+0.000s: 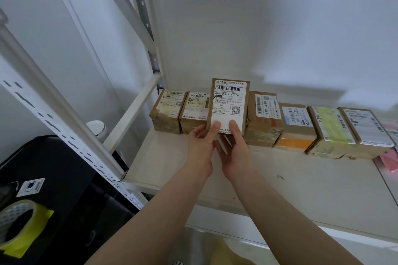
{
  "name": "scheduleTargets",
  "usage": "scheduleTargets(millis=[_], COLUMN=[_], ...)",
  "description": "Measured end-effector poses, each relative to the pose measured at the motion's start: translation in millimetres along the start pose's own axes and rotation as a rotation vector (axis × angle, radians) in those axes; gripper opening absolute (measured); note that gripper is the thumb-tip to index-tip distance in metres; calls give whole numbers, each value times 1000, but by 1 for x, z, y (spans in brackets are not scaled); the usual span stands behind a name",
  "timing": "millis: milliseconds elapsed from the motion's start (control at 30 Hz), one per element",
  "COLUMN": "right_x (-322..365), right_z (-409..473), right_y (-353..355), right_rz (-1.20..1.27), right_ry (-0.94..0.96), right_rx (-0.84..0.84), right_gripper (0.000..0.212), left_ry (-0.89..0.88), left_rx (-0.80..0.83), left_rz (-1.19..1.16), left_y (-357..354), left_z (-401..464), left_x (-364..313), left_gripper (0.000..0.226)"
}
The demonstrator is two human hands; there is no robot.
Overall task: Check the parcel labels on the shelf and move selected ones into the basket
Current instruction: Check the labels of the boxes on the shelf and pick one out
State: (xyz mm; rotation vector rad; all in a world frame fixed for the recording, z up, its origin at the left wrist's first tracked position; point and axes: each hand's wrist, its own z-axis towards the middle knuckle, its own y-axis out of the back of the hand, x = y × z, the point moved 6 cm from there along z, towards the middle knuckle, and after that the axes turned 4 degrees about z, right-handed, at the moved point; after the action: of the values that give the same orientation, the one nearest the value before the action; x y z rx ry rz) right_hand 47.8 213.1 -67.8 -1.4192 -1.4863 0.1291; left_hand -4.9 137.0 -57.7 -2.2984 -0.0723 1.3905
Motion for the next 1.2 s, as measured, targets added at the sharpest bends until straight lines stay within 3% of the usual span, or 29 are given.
scheduleTargets(millis=[167, 300, 433, 533, 700, 833, 933, 1100, 1200], right_x=[-1, -2, 1, 4, 9, 7, 2, -5, -9], right_z=[-1, 0, -1, -2, -7, -6, -1, 11, 21], right_y=[-3, -3, -3, -5, -9, -8, -4, 2, 1], right_rz=[5, 5, 9, 4, 6, 1, -18, -28, -17], right_ry=[-6, -7, 3, 12, 24, 19, 1, -53, -96], right_rx=[0, -37, -55, -54, -66, -74, -87, -137, -154], right_gripper=[51, 56, 57, 55, 47, 48, 46, 32, 36], left_ry=[35, 36, 25, 18, 25, 40, 80, 173, 237], left_rx=[105, 125, 121, 134, 126, 129, 103, 29, -18], left_rz=[1, 2, -6, 1, 19, 14, 7, 29, 46], left_y=[-4, -6, -9, -12, -14, -13, -12, -11, -12], left_z=[3, 2, 0, 0, 2, 2, 1, 7, 14], left_x=[1, 3, 0, -2, -4, -2, 2, 10, 11], left_gripper=[100, 54, 37, 38, 77, 42, 27, 31, 42])
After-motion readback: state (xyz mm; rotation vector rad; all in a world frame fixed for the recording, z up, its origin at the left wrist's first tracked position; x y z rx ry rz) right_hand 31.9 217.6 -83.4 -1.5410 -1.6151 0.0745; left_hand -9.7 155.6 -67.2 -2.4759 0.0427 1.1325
